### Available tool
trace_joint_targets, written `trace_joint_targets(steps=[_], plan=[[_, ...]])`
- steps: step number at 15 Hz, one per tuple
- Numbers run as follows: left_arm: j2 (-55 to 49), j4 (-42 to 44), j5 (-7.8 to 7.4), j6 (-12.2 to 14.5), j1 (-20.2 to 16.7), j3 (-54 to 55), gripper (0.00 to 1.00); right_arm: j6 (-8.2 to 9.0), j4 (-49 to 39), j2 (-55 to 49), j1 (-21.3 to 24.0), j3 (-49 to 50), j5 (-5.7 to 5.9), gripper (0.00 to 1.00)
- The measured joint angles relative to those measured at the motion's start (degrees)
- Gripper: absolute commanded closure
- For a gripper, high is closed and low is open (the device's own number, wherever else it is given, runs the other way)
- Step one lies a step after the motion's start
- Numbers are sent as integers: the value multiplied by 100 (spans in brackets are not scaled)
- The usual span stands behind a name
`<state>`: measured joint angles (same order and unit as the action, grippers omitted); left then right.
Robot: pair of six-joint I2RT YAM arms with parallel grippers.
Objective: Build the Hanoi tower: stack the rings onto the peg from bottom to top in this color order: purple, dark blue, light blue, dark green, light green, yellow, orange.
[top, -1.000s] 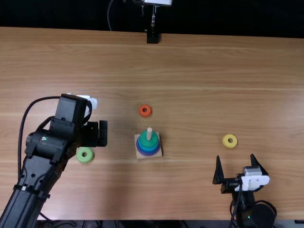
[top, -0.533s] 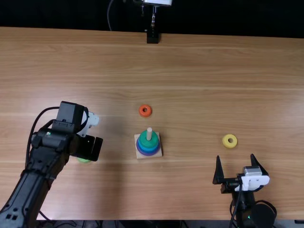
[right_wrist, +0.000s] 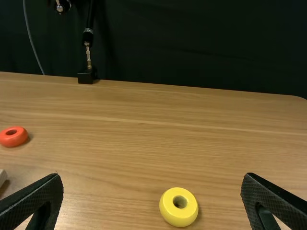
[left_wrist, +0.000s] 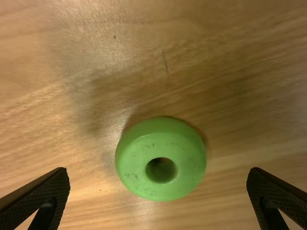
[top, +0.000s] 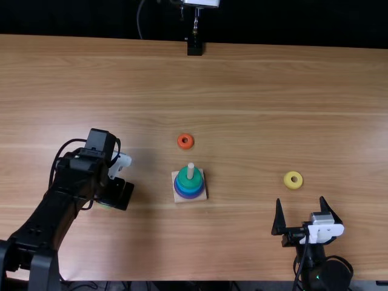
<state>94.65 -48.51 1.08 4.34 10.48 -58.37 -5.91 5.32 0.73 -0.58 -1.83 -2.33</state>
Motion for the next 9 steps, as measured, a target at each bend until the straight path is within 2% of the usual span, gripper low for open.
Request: trace_joint_targets(steps=[9], plan=[[461,2,0,11,0,0,0,0,0,0,-2,0,-2,0]])
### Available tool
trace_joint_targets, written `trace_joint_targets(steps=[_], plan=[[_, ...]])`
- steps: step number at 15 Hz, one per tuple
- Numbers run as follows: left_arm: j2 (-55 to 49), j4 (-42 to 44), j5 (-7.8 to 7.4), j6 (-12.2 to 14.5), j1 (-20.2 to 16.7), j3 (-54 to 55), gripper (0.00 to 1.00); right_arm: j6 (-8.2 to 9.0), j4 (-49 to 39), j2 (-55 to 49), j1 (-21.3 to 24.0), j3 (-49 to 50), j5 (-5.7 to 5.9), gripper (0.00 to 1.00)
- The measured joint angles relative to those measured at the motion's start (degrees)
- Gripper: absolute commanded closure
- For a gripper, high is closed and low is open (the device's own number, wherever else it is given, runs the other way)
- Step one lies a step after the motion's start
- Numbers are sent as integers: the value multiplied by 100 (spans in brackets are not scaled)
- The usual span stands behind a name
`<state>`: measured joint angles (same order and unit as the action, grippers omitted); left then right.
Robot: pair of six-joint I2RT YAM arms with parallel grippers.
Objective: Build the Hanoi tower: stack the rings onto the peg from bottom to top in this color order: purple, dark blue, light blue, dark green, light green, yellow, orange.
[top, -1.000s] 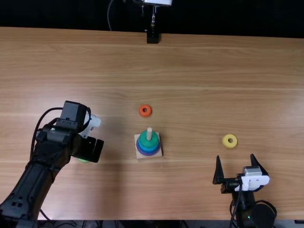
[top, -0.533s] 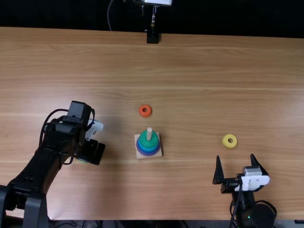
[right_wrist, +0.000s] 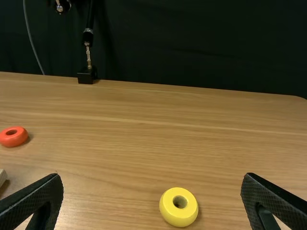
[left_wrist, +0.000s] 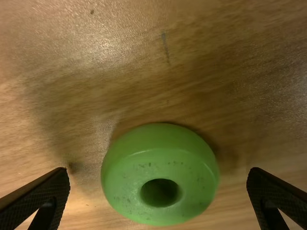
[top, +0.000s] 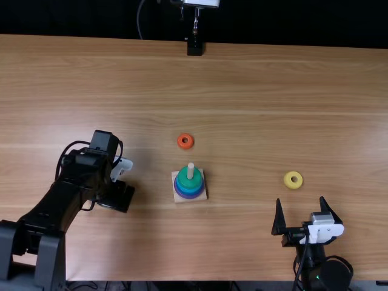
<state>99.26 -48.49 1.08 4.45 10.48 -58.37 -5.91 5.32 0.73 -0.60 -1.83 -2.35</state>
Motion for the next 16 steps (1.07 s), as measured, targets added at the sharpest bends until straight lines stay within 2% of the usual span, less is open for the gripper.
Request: trace_joint_targets(steps=[2,4,6,7,9,12,13,14,15,16], plan=[[7,0,0,2,0,0,3,0,-2,0,0,0,0,0],[7,0,-2,4,2,0,40,-2,0,0,2,0,0,0],[4,44,0,2,0,0,88,0,0,0,2,0,0,0],[7,308,4,4,0,0,100,0,-2,0,2,0,0,0],[4,927,7,2,-9,0,100,2,-4,0,0,0,0,0],[7,898,17,-11,-9,0,100,0,-4,0,2,0,4,0],[7,898,17,-13,-9,0,65,2,-2,0,0,0,0,0],[4,881,11,-15,-9,0,20,0,-2,0,0,0,2,0],[7,776,2,-15,-9,-2,0,0,-4,0,2,2,0,0],[7,540,0,-17,-9,-2,0,-2,0,0,2,2,2,0]])
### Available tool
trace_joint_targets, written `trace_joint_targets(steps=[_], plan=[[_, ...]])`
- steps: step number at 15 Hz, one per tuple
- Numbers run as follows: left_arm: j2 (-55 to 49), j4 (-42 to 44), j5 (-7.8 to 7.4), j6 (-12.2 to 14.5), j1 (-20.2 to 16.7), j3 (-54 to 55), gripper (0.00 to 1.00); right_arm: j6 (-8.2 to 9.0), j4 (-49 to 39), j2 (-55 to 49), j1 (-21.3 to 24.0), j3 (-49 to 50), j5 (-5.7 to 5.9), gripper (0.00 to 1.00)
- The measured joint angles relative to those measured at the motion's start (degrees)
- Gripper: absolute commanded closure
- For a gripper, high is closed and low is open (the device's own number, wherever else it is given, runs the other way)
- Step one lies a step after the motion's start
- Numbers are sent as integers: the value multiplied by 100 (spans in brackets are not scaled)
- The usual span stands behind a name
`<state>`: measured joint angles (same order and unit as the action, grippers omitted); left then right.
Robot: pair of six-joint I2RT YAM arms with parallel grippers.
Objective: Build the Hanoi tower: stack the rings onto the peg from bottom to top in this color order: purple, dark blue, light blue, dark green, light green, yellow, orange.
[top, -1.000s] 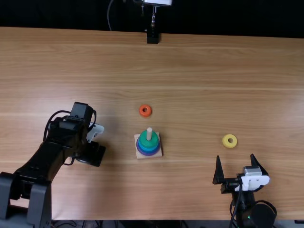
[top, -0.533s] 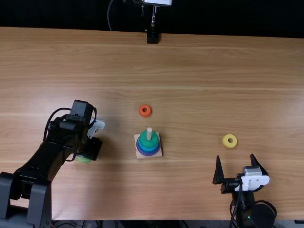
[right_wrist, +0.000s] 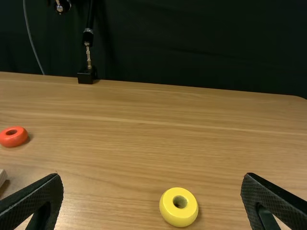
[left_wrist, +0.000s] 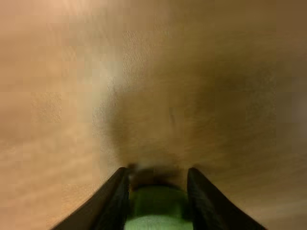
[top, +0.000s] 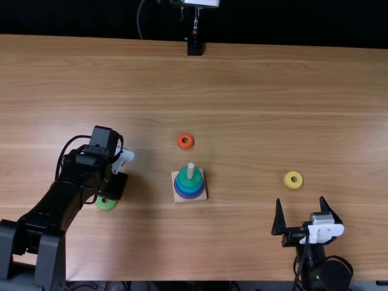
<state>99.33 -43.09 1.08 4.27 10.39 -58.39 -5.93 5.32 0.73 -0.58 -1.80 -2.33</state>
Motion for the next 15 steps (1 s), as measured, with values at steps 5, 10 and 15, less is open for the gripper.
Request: trace_joint_targets(steps=[5,10,15], plan=[[0,-557,0,0,-26,-15,0,2,-4,0,-2,-2,-2,0],[0,-1145,2,2,-74,-17,0,0,0,0,0,-2,-2,0],[0,-1145,0,2,-74,-26,68,2,-4,0,0,-2,-2,0]])
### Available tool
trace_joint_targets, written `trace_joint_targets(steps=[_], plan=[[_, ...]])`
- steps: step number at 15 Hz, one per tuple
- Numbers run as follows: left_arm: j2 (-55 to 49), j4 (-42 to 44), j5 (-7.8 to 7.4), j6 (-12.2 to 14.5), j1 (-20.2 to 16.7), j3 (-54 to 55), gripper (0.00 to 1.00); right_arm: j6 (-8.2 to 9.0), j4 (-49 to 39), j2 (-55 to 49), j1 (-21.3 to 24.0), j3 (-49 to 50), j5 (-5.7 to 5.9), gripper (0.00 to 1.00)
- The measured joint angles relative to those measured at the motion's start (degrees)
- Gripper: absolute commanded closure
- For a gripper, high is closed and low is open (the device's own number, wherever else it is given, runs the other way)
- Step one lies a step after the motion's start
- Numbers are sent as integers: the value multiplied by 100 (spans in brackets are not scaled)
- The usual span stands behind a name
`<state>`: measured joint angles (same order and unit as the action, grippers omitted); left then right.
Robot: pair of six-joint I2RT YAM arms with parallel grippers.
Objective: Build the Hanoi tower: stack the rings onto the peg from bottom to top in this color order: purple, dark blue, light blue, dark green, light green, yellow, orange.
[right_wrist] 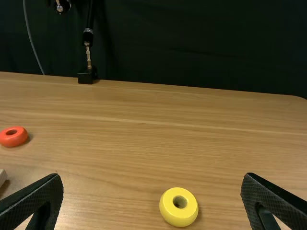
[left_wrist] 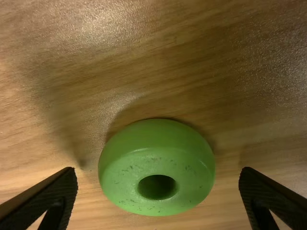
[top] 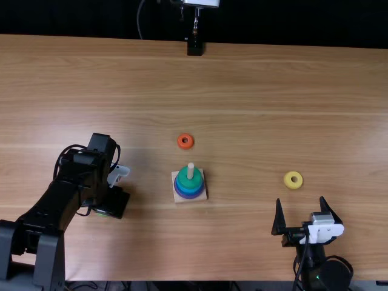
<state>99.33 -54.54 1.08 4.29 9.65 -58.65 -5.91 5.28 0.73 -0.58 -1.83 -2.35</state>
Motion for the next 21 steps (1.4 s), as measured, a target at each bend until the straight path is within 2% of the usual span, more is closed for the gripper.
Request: trace_joint_targets(steps=[1,2,8,11,13,15,17,21], plan=[[0,0,2,0,0,0,95,0,2,0,-2,0,2,0],[0,11,2,2,0,0,100,0,2,0,-2,2,0,0],[-2,-33,20,-2,11,-138,100,-2,4,0,0,0,2,0],[-2,-94,17,-4,39,-1062,100,0,4,0,0,0,2,0],[-2,-745,4,-61,94,-1779,100,0,4,0,0,0,2,0],[-2,-1799,0,-363,306,-2575,100,-2,7,0,0,0,0,0],[-2,-2629,-4,-662,699,-3383,100,0,0,0,0,0,0,0],[302,-3528,-22,-1325,1346,-4824,100,-2,2,0,-2,0,2,0]])
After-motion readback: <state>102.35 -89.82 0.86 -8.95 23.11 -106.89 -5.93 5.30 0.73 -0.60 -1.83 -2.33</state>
